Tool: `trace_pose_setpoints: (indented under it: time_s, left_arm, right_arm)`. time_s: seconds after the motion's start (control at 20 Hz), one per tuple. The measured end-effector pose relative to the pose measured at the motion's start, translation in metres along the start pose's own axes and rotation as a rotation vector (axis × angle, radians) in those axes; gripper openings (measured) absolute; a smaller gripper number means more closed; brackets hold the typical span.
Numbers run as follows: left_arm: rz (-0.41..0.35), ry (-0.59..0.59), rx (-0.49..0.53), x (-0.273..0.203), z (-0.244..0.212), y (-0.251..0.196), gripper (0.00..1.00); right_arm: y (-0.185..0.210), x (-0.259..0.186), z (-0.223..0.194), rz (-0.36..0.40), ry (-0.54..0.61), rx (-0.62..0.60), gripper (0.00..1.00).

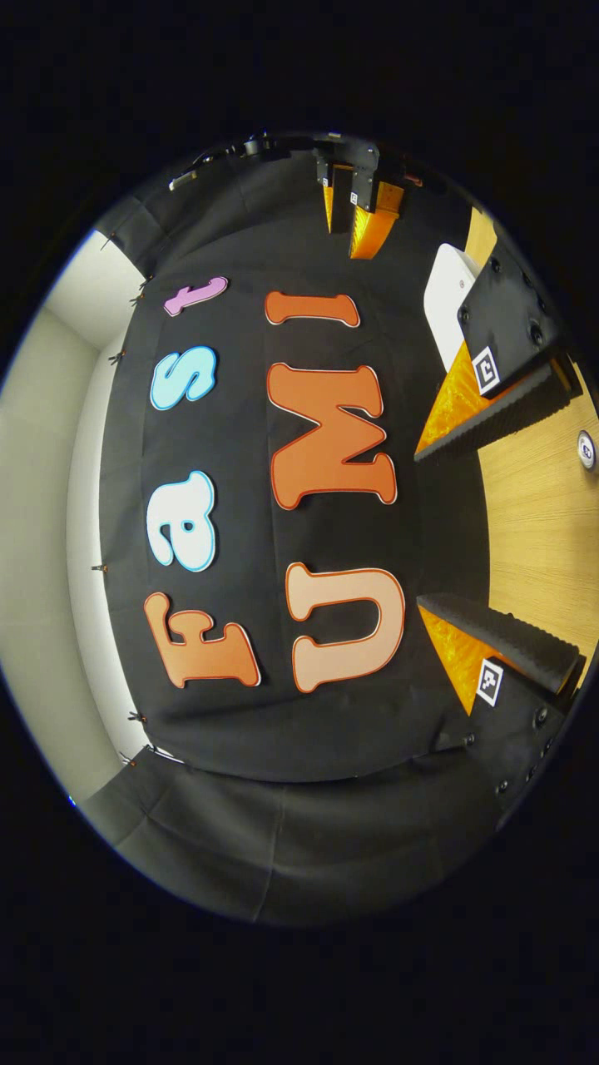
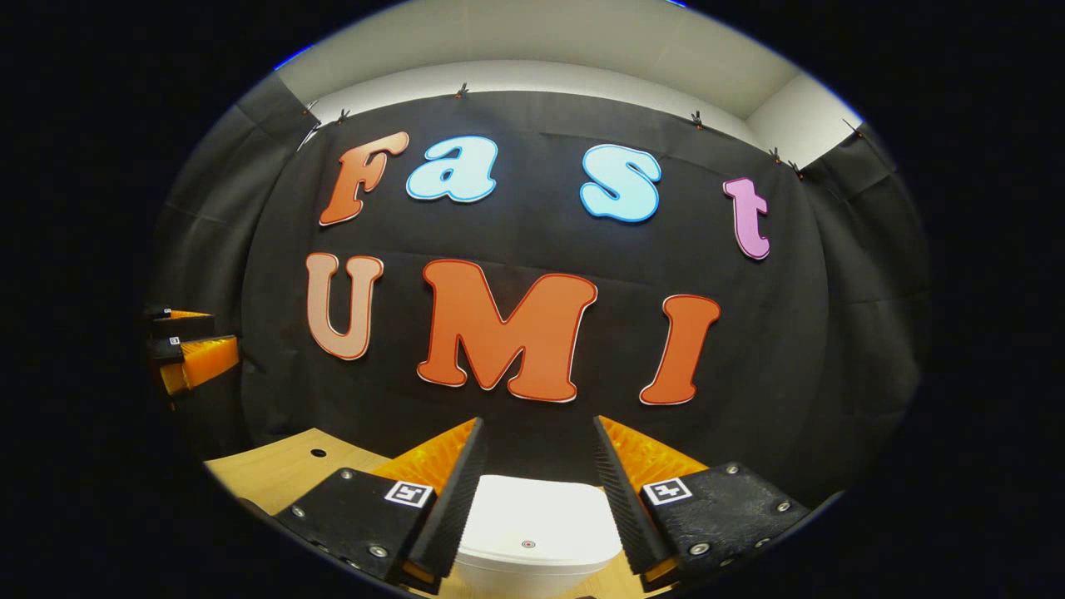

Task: Press the lid of the desktop garbage bin to open it, pick up the crumpled paper on the desktop and throw it into the bin, then pick up the pop can on the desktop and drop it into the bin, and finally close the garbage bin lid.

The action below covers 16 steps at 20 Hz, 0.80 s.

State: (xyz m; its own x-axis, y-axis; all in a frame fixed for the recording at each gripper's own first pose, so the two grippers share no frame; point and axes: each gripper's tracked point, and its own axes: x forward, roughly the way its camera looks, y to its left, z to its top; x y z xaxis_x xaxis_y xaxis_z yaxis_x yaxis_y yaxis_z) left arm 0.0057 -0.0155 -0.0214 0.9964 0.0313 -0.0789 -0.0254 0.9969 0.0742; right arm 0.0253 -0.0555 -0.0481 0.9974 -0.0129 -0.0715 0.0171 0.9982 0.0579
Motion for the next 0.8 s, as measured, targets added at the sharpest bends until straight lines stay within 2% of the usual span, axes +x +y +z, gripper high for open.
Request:
trace_pose_setpoints:
  time_s: [0.1,0.2,0.25,0.35,0.4,0.5,0.6,0.8]
  left_arm:
    - [0.003,0.006,0.009,0.000,-0.003,0.000,1.00]
    - [0.005,0.022,0.016,0.001,-0.008,0.002,1.00]
    - [0.007,0.023,0.014,0.001,-0.010,0.003,1.00]
    - [0.015,0.029,0.019,0.001,-0.011,0.003,1.00]
    - [0.018,0.031,0.022,-0.001,-0.013,0.002,1.00]
    - [0.023,0.037,0.024,-0.004,-0.015,0.001,1.00]
    - [0.033,0.048,0.030,-0.006,-0.020,0.003,1.00]
    - [0.058,0.077,0.027,-0.010,-0.032,0.006,1.00]
  right_arm:
    - [-0.002,0.003,-0.007,0.005,0.017,0.008,0.61]
    - [-0.004,0.006,-0.017,0.012,0.043,0.005,0.51]
    - [-0.005,0.006,-0.021,0.014,0.054,-0.001,0.41]
    - [-0.007,0.007,-0.027,0.014,0.069,-0.011,0.30]
    - [-0.009,0.007,-0.030,0.014,0.075,-0.015,0.20]
    - [-0.012,0.009,-0.038,0.006,0.089,-0.009,0.10]
    - [-0.022,0.011,-0.053,-0.031,0.113,-0.015,0.04]
    - [-0.014,0.013,-0.093,0.013,0.225,0.042,0.01]
